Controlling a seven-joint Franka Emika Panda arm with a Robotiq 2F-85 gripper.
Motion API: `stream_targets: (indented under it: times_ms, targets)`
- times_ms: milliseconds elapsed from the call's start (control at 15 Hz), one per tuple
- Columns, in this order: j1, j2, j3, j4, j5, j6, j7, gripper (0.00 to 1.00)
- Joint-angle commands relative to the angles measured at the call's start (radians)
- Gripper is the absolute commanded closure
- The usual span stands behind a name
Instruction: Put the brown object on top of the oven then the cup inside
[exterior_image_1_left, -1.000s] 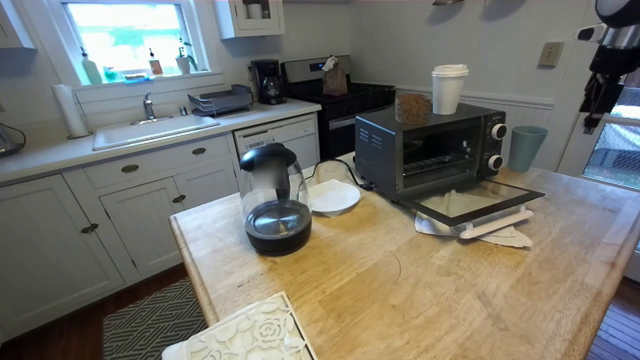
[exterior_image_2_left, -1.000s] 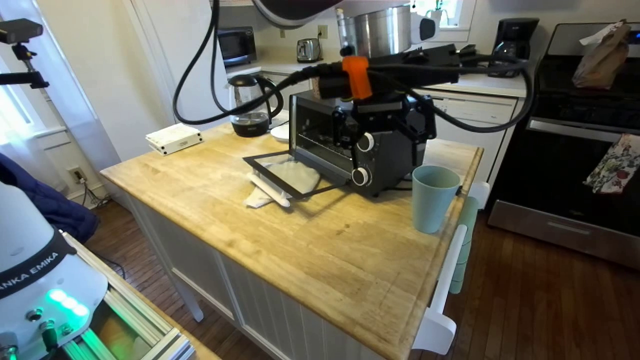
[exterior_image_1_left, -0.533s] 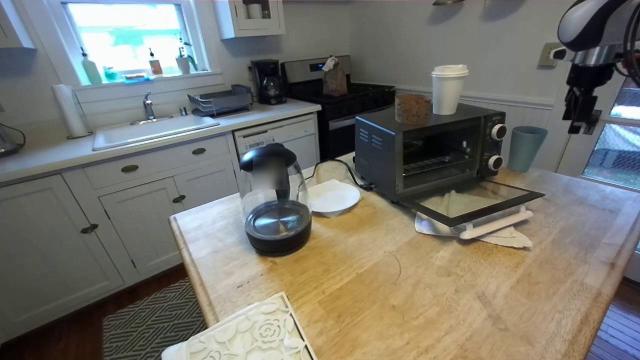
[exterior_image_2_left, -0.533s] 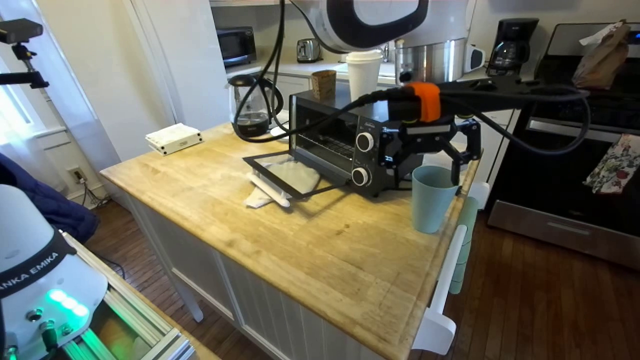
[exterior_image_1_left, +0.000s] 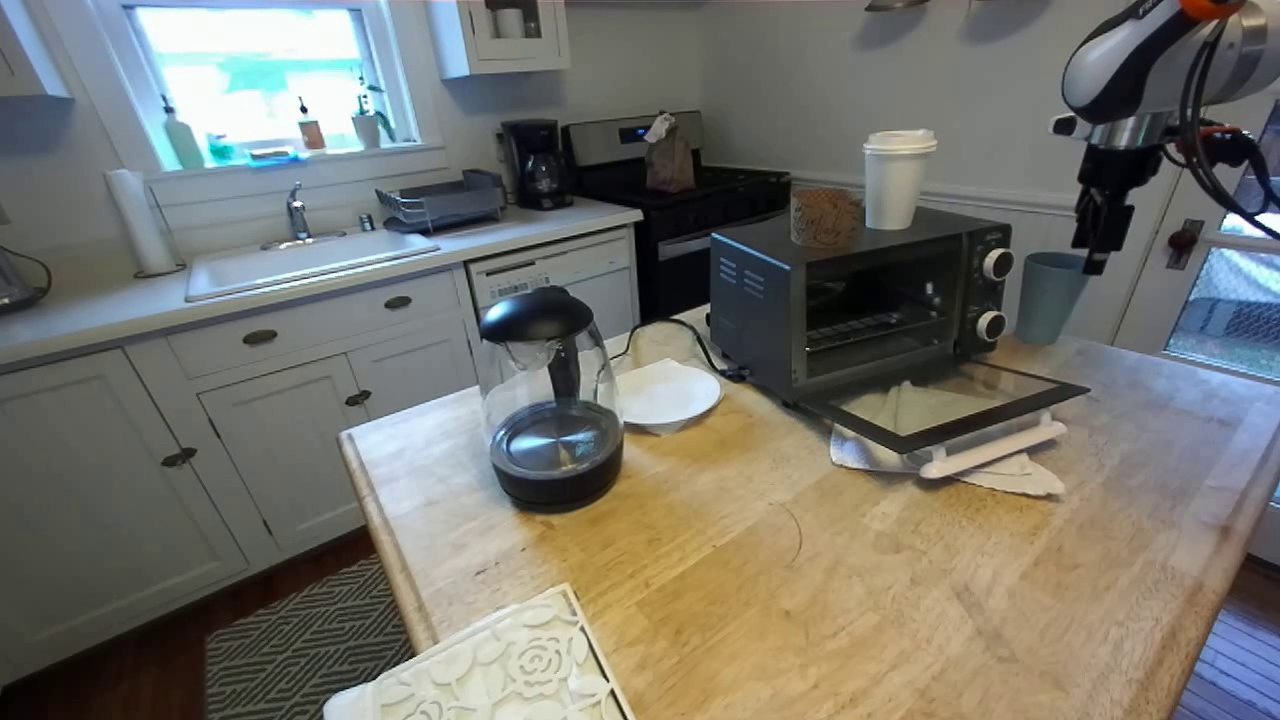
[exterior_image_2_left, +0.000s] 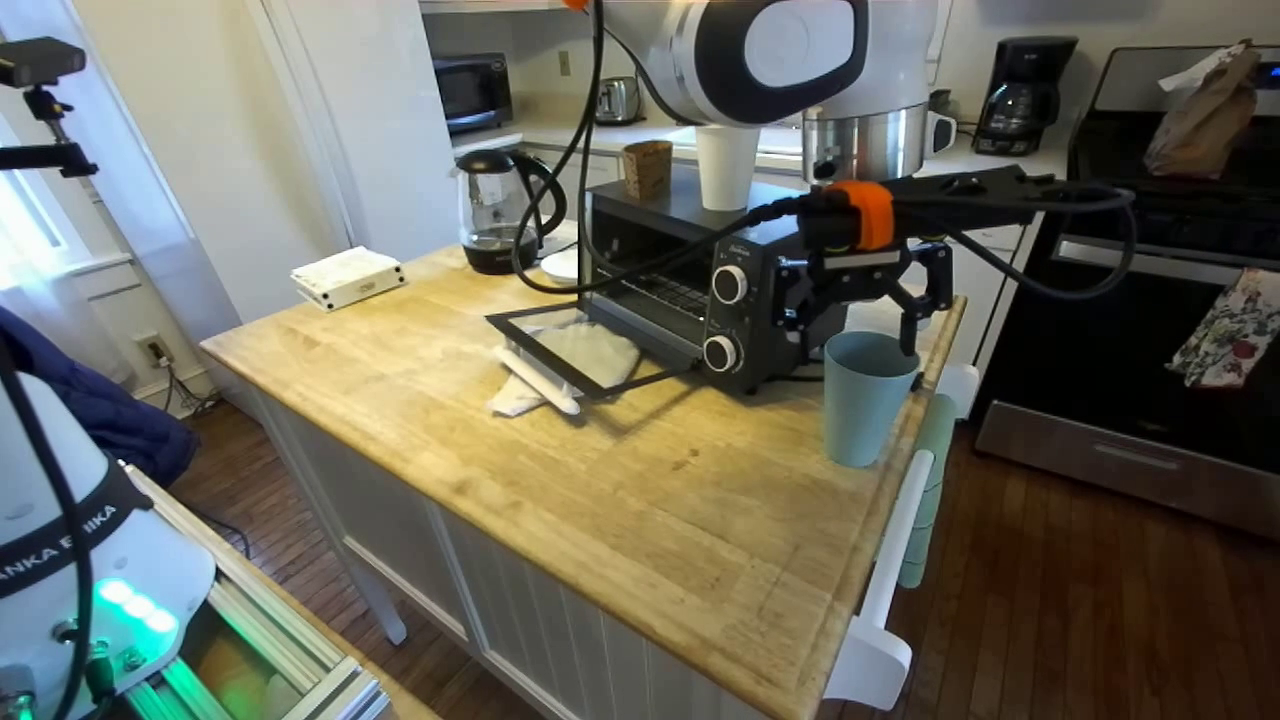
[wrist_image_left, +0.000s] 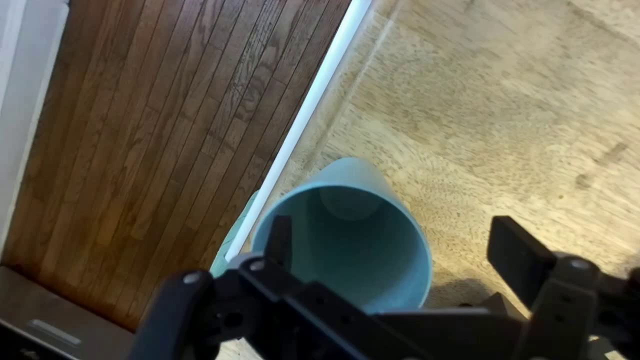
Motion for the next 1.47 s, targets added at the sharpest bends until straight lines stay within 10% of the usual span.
stream_targets:
  times_ms: [0,867,1400]
  targets:
    - [-0.025,-0.001,0.037,0.005,0.019,-0.028,-0.036,0.00]
    - [-0.059,0.011,0.068,-0.007,0.057,-0.023,-0.010,0.97]
    - [-0.029,-0.155,0.052,-0.056,0.052,-0.028,0.053,0.99]
